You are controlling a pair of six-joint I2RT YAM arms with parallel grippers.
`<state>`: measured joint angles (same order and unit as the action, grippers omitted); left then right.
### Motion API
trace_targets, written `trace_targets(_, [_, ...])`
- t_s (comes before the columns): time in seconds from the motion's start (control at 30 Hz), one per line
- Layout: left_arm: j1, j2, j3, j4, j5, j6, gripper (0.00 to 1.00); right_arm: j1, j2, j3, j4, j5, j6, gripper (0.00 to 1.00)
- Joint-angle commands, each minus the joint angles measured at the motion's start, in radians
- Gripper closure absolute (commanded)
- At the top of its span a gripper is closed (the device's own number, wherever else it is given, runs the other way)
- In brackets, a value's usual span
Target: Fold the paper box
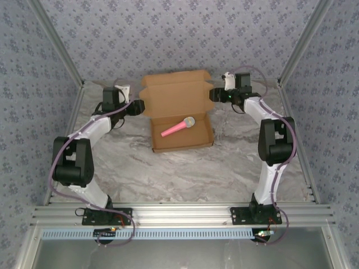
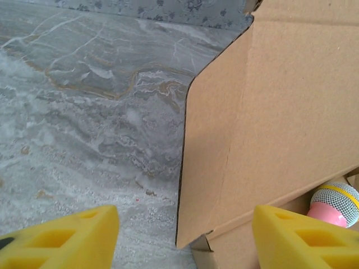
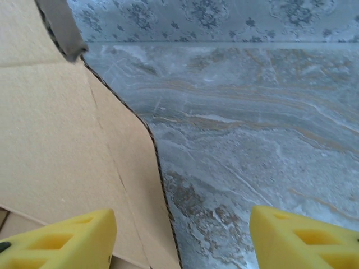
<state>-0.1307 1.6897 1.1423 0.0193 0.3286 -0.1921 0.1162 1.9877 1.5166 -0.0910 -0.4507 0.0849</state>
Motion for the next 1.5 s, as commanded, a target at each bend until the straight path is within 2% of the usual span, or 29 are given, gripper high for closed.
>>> trace_targets(0.0, [0.005, 0.054, 0.091, -0.024, 0.056, 0.059, 0.43, -0.002, 0.037, 0.069, -0.018, -0.066, -0.04, 0.39])
trace_targets(0.1, [0.005, 0.094, 0.142, -0.047, 0.065, 0.068, 0.49, 0.002, 0.065, 0.103, -0.034, -0.085, -0.052, 0.46])
trace_targets(0.37, [0.005, 0.158, 0.219, -0.09, 0.089, 0.091, 0.62, 0.025, 0.112, 0.165, -0.069, -0.086, -0.092, 0.58])
trace_targets(0.67, [0.005, 0.221, 0.278, -0.095, 0.139, 0.082, 0.69, 0.038, 0.116, 0.183, -0.095, -0.063, -0.119, 0.69])
trace_targets(0.93, [0.005, 0.228, 0.291, -0.092, 0.159, 0.068, 0.82, 0.056, 0.108, 0.178, -0.104, -0.021, -0.128, 0.8])
trace_targets(1.13, [-0.003, 0.191, 0.26, -0.063, 0.114, 0.028, 0.92, 0.09, 0.051, 0.138, -0.101, 0.096, -0.096, 0.84])
trace_targets(1.27, [-0.019, 0.14, 0.203, -0.005, 0.049, -0.02, 0.95, 0.127, -0.016, 0.1, -0.103, 0.276, -0.038, 0.9])
trace_targets(1.47, [-0.075, 0.075, 0.134, 0.078, -0.086, -0.091, 0.98, 0.192, -0.09, 0.052, -0.083, 0.514, 0.004, 0.93])
